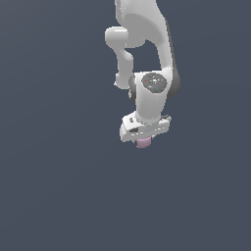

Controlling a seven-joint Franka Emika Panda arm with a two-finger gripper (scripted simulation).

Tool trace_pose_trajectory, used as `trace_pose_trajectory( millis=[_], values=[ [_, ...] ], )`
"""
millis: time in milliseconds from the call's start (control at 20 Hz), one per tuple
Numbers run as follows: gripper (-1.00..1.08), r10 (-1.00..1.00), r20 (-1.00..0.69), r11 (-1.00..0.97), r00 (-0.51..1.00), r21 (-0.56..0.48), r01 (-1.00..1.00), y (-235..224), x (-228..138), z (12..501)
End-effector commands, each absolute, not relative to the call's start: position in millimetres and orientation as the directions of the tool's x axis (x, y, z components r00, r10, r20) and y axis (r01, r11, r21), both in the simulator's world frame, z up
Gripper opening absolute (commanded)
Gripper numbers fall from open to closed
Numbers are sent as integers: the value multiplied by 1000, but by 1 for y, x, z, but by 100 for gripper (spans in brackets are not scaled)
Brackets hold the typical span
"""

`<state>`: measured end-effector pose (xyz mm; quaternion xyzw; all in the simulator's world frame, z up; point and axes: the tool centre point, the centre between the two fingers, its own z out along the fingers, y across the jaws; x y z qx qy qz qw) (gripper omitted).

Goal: Pick up the object and move it to a goal position.

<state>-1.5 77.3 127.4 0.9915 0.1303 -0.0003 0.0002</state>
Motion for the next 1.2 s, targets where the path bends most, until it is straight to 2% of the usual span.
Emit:
trace_pose_trajectory(
  millis=[0,1150],
  values=[
    [-100,258,0,-966,966,0,258,75,-3,154],
    [-100,259,0,-966,966,-1,259,51,-15,415]
  ],
)
